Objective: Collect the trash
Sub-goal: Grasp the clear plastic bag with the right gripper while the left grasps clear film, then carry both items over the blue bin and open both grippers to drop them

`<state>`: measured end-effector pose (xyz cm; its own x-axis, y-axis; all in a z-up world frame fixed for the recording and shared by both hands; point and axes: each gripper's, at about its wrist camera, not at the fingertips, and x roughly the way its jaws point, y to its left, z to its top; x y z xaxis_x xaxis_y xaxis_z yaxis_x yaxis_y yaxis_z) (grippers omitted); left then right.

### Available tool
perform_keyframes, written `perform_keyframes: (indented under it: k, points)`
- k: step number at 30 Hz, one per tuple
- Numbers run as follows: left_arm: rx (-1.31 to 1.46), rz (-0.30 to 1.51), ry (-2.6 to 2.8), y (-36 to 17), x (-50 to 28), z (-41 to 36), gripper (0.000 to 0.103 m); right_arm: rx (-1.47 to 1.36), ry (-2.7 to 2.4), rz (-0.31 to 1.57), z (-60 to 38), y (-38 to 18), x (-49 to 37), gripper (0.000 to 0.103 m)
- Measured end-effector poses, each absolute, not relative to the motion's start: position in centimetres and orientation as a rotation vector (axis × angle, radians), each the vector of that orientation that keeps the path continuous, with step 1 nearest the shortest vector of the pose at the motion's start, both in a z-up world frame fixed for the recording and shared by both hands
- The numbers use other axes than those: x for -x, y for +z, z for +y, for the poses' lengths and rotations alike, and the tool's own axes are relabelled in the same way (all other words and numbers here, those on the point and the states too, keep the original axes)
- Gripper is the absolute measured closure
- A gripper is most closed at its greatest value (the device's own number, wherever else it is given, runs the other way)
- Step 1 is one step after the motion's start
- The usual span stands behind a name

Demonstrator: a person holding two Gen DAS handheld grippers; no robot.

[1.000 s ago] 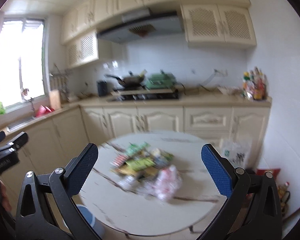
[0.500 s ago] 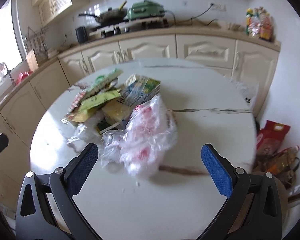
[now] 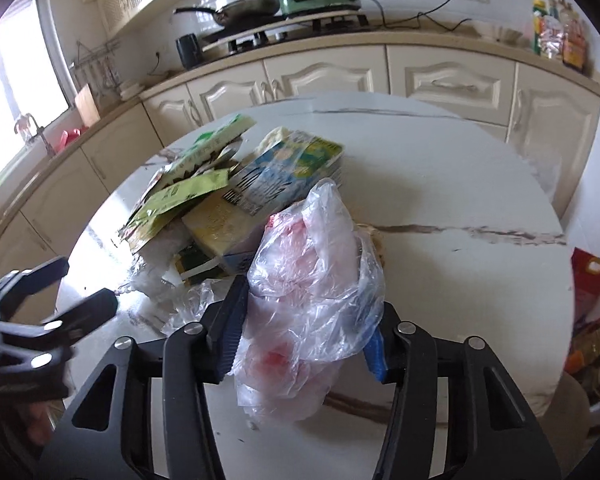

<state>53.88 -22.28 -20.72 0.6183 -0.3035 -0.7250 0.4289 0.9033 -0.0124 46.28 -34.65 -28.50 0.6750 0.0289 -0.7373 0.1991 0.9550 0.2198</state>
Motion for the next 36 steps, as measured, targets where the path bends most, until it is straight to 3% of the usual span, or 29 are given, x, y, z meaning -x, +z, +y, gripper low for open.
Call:
perform_keyframes:
  k: [3, 12, 14, 15, 16, 23, 36]
  points:
    - [-0.158, 0.819, -0.448, -21.6, -56.1, -23.6, 0.004, -0.312, -0.101, 0.815, -35.7, -28.3, -45.7, 0.055]
    - [-0.109, 0.866, -0.496, -23.1, -60.5, -24.8, 0.045, -0.331, -0.087, 0.797, -36.5, -27.7, -45.6, 0.055]
    - [-0.1, 0.863, -0.517, -23.0, -60.2, -24.8, 0.057, -0.332, -0.083, 0.797, -36.5, -27.8, -45.4, 0.055]
    - [-0.097, 0.863, -0.531, -23.1, -60.2, -24.7, 0.079, -0.333, -0.083, 0.795, -36.5, -27.8, -45.3, 0.055]
    - [-0.087, 0.87, -0.551, -23.2, -59.9, -24.6, 0.091, -0.334, -0.084, 0.793, -36.4, -27.7, -45.3, 0.055]
    - [-0.048, 0.882, -0.615, -22.6, -58.5, -21.0, 0.096, -0.332, -0.099, 0.751, -36.0, -26.0, -43.8, 0.056]
    - [0.011, 0.759, -0.647, -16.6, -49.1, -11.8, 0.096, -0.312, -0.088, 0.664, -32.4, -21.8, -41.6, 0.056]
